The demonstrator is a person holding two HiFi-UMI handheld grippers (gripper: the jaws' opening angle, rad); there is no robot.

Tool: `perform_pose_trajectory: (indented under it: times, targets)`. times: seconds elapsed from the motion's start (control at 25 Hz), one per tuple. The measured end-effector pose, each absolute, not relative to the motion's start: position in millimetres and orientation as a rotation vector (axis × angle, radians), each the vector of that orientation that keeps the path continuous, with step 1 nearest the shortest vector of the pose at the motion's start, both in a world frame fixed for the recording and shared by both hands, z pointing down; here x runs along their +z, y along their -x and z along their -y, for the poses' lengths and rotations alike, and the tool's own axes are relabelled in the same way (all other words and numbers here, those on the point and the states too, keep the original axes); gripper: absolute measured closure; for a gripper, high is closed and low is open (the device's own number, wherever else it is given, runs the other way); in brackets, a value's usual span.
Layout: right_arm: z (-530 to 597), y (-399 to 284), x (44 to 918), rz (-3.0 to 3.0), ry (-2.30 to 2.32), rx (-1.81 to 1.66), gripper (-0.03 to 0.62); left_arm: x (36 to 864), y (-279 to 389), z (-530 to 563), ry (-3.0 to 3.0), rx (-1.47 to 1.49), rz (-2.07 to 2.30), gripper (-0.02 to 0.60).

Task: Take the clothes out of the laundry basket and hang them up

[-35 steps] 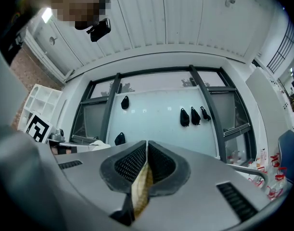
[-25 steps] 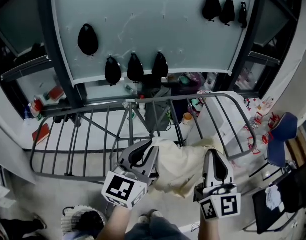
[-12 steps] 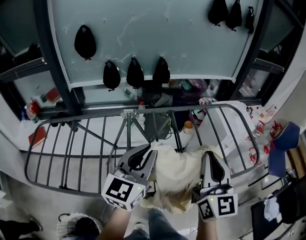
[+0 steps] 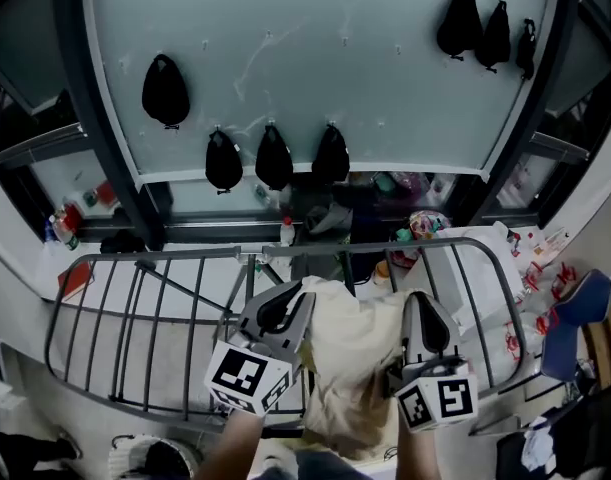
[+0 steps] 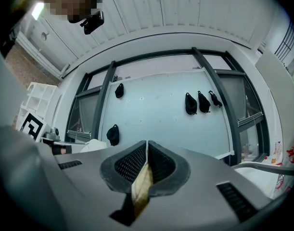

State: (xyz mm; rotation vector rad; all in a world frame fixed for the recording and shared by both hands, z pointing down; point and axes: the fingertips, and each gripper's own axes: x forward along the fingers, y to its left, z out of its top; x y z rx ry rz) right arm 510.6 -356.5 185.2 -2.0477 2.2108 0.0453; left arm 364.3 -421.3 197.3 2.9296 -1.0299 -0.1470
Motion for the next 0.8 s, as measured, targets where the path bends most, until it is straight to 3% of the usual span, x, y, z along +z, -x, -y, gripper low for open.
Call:
perform_pose_trajectory:
  times: [0.8]
  targets:
    - [451.7, -527.9, 282.5, -2.424, 2.264, -0.102, 0.568, 307.3, -385.1, 499.5, -2.733, 0.176, 1.215, 0.54]
